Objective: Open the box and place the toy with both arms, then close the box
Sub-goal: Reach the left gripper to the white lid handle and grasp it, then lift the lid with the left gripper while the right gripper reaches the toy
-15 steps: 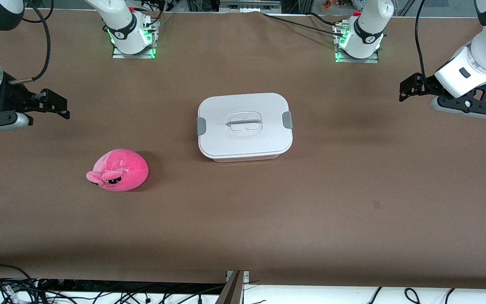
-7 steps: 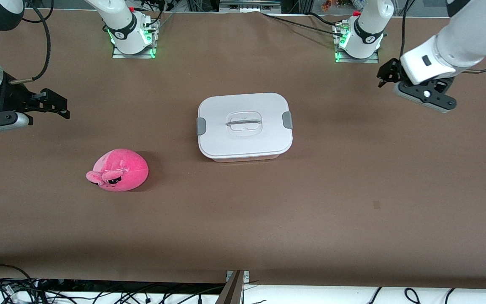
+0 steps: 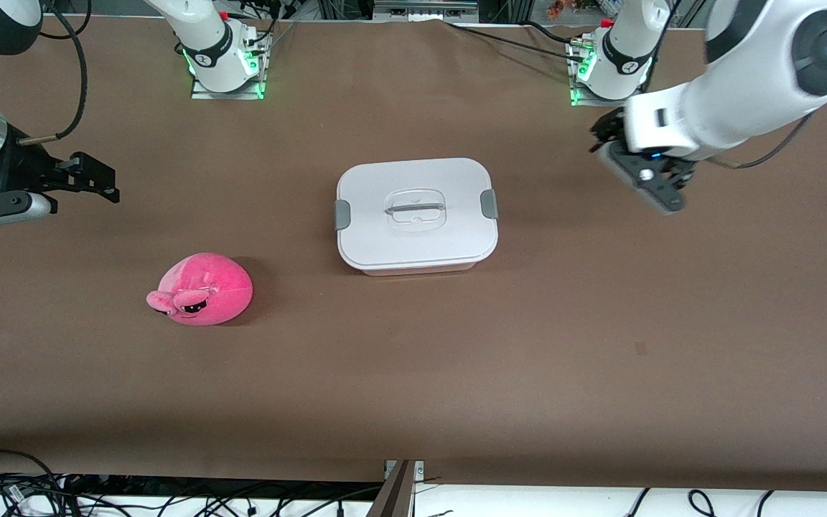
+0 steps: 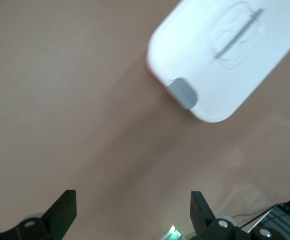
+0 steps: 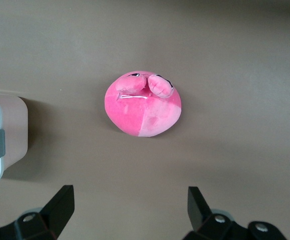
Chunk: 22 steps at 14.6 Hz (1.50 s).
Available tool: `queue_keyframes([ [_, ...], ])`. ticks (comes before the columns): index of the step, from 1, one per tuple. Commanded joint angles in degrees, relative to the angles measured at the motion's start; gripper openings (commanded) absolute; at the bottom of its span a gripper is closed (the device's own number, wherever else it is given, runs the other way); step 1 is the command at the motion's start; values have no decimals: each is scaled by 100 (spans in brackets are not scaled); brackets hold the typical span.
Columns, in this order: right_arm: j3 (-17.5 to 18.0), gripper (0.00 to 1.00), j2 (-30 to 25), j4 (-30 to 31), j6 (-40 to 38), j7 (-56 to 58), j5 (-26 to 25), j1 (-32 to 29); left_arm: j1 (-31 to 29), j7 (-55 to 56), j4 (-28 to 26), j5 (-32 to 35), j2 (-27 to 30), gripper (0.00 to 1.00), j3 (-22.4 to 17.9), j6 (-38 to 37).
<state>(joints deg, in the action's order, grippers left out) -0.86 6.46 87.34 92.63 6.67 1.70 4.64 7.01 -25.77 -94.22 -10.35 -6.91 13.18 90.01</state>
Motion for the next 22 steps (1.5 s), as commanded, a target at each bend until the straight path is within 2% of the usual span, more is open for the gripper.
queue_keyframes([
  [1,51,100,4,-15,-78,80,-56,-68,527,-375,807,-73,-940,100,290,34],
  [3,42,100,-5,-7,-87,98,-56,-68,1028,-603,1220,-47,-1460,100,291,410],
  [4,42,100,-5,-7,-78,98,-56,-68,1231,-657,1231,-20,-1558,100,291,743],
  [9,42,100,4,-7,-78,98,-56,-68,2040,-973,1126,313,-1954,100,317,1913],
  [11,42,100,4,-7,-78,98,-56,-68,2155,-983,1082,690,-2199,100,343,2090],
  [13,42,100,4,-7,-78,98,-56,-68,2549,-895,924,954,-2340,100,317,2344],
  [16,42,100,4,-7,-78,98,-56,-68,2621,-868,853,1482,-2499,99,335,2555],
  [19,42,100,4,-7,-78,98,-56,-68,2621,-868,862,1483,-2569,25,317,2661],
  [21,42,100,4,-7,-78,98,-56,-68,2621,-868,853,1492,-2561,0,317,2680],
  [22,42,100,4,-7,-78,98,-56,-68,2621,-860,862,1483,-2543,0,326,2671],
])
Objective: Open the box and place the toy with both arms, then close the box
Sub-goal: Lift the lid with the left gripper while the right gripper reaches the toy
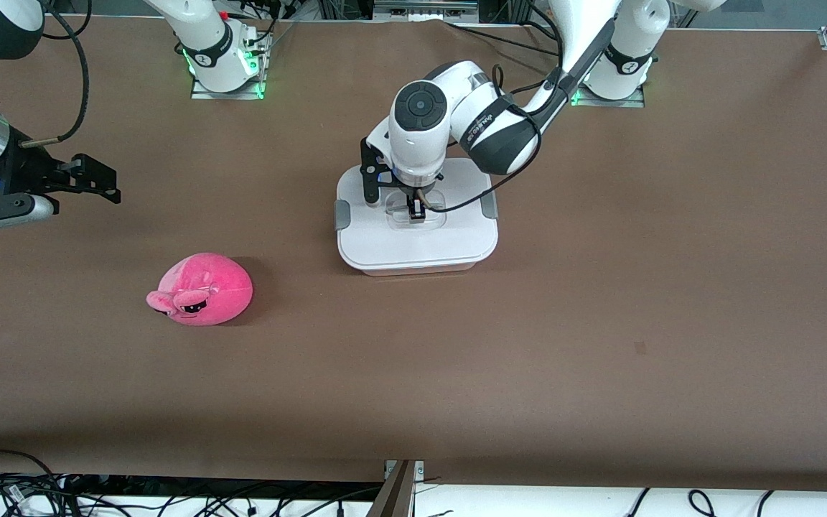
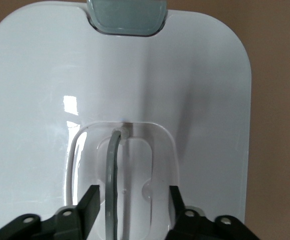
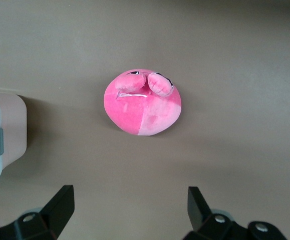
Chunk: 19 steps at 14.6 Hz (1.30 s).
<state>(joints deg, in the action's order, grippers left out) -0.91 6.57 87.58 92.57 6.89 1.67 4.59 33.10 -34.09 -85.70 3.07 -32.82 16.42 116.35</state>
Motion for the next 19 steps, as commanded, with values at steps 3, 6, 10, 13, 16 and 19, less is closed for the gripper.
queue_keyframes([
  [3,47,100,-6,-30,-72,75,-53,-63,-58,-44,54,133,82,0,19,19],
  [6,47,100,-6,-21,-81,67,-53,-63,-15,8,133,36,284,0,37,-68],
  [10,47,100,63,233,225,58,-45,-63,-67,-9,622,36,723,0,54,-1320],
  [13,73,100,493,356,595,58,26,-46,-338,-80,1572,62,803,0,-7,-2956],
  [16,100,100,714,881,1340,49,43,-28,-988,-491,1724,141,890,0,2,-3785],
  [19,108,100,706,1568,1956,58,43,-28,-1760,-607,1671,500,1251,0,-8,-4242],
])
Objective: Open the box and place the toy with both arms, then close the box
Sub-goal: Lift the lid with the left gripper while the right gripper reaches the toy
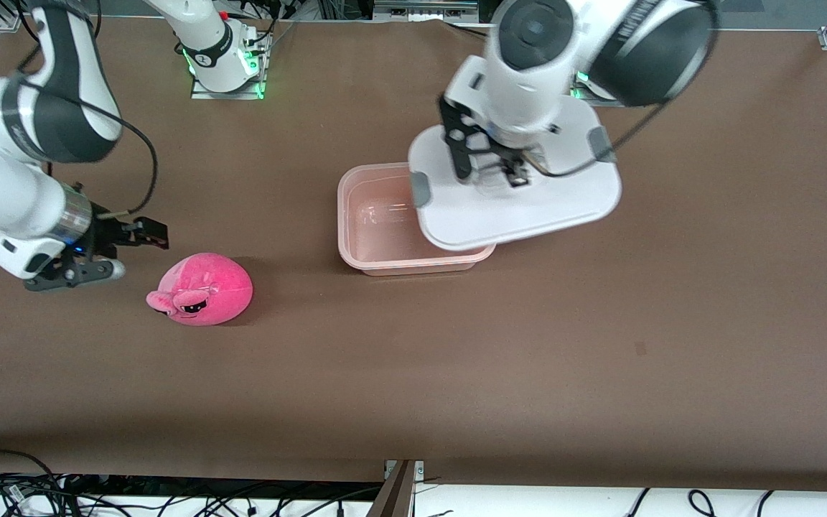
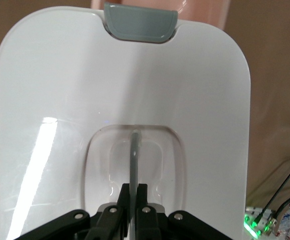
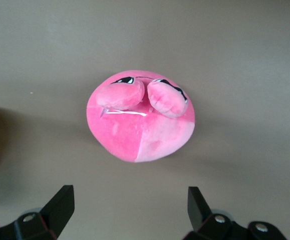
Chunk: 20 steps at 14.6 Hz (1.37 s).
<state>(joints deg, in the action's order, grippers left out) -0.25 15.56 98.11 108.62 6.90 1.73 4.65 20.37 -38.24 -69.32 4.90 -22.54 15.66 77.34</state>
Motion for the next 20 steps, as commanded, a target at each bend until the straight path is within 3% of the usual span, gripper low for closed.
queue_keyframes([
  [1,52,100,-168,672,596,57,38,-26,-778,-253,41,406,276,0,87,-395],
  [5,227,100,218,841,1432,57,29,-8,-1605,-1183,-12,423,294,0,131,-430],
  [13,227,98,956,841,2540,602,38,-61,-1475,-1748,-3,960,153,0,131,-395],
  [15,227,78,1062,832,2690,602,38,-61,-1475,-1757,-12,960,153,0,131,-395],
  [19,227,5,1071,841,2673,681,38,-61,-1519,-1774,-12,960,153,0,113,-386],
  [20,219,0,1063,841,2655,664,38,-61,-1536,-1775,-12,943,145,0,113,-386],
])
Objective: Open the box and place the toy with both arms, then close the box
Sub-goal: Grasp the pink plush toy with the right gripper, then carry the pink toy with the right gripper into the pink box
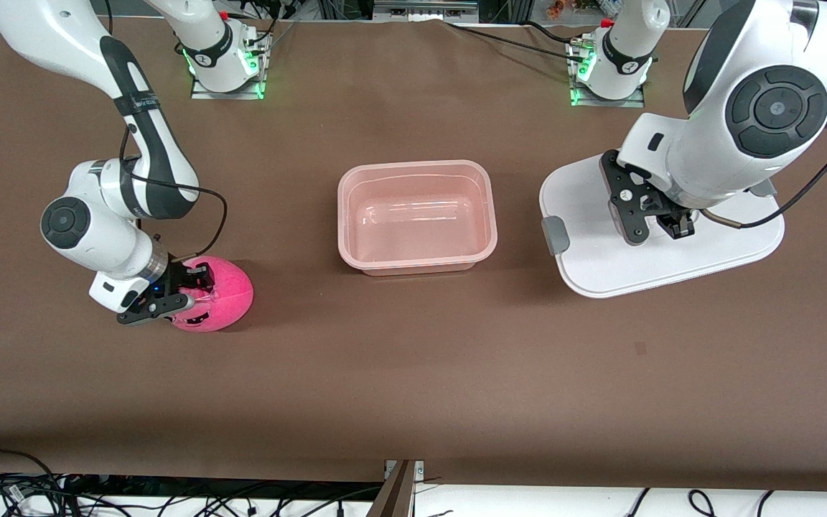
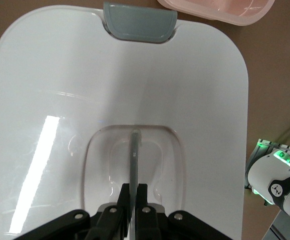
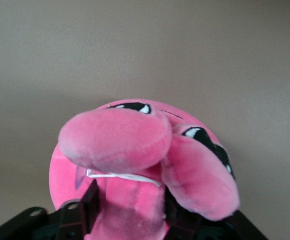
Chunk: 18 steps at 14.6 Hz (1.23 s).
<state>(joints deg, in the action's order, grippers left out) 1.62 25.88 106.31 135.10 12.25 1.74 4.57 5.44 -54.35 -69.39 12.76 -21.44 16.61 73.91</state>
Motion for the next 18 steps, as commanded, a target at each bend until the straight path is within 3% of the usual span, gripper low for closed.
queue_keyframes([
  [1,23,0,31,21,7,137,46,-53,-52,-164,-5,165,35,0,17,-44],
  [8,14,0,-197,-163,-273,524,11,-53,-35,-146,-13,183,35,0,17,-52],
  [13,75,0,-321,-1128,-1624,752,-24,192,-52,-146,-14,165,35,0,17,-61],
  [18,75,0,-321,-2289,-3234,823,-15,1000,-78,-138,-14,148,35,0,9,-61],
])
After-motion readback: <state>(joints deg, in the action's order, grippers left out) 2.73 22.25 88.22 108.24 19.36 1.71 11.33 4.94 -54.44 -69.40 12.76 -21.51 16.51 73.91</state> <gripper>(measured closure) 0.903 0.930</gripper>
